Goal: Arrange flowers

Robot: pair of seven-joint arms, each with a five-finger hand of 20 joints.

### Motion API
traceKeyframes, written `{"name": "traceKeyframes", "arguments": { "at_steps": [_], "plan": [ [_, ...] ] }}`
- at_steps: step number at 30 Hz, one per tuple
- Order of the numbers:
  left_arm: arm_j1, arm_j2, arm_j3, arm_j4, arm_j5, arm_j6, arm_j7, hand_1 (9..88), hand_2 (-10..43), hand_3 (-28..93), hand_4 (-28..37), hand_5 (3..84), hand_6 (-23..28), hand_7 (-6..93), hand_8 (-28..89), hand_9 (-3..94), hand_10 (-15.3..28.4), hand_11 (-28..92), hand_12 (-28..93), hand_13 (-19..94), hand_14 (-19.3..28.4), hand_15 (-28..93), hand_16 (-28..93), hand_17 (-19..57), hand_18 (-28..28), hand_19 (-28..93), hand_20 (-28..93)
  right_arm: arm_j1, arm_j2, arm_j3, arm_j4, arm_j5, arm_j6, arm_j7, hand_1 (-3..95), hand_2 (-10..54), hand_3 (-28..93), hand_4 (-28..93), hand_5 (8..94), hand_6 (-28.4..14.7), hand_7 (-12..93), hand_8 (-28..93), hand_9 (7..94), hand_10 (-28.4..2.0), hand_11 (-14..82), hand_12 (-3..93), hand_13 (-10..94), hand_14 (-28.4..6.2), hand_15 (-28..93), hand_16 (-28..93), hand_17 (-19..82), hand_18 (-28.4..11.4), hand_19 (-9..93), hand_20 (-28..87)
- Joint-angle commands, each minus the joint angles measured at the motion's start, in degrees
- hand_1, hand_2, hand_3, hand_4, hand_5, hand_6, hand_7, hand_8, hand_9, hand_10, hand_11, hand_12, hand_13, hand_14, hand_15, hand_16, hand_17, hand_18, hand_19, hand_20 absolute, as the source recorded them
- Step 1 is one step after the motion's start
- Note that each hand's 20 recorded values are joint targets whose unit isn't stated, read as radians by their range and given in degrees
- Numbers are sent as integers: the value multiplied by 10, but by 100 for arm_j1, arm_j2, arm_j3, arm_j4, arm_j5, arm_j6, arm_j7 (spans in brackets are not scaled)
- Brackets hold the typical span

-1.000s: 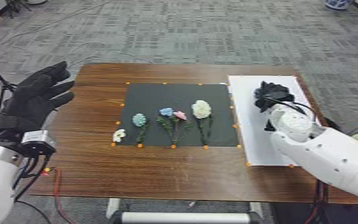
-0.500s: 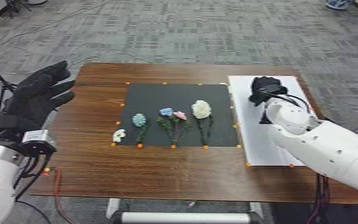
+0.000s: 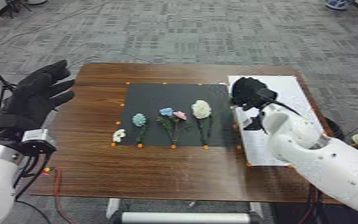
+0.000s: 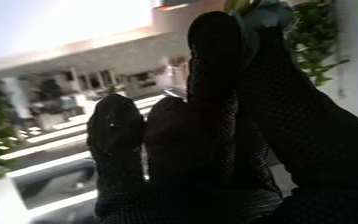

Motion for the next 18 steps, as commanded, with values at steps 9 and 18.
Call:
{"name": "traceKeyframes", "arguments": {
  "at_steps": [9, 18],
  "plan": [
    [-52, 29, 15, 31, 0, -28, -33, 260, -15, 691, -269, 239, 17, 200, -98, 170, 93, 228, 189, 78, 127, 441, -51, -103, 187, 386, 105, -840, -103, 129, -328, -180, 262, -112, 489, -95, 827, -283, 729, 30, 469, 13, 877, -35, 186, 482, 726, -46, 833, 342, 446, -192, 932, 578],
    [8, 19, -25, 15, 0, -68, -37, 260, -15, 692, -269, 239, 17, 199, -98, 170, 94, 228, 190, 78, 127, 440, -51, -103, 187, 385, 104, -746, -169, -103, -384, -286, 452, 17, 489, -95, 822, -283, 731, 32, 466, 13, 879, -33, 179, 478, 728, -47, 835, 343, 447, -194, 932, 583]
  ]
}}
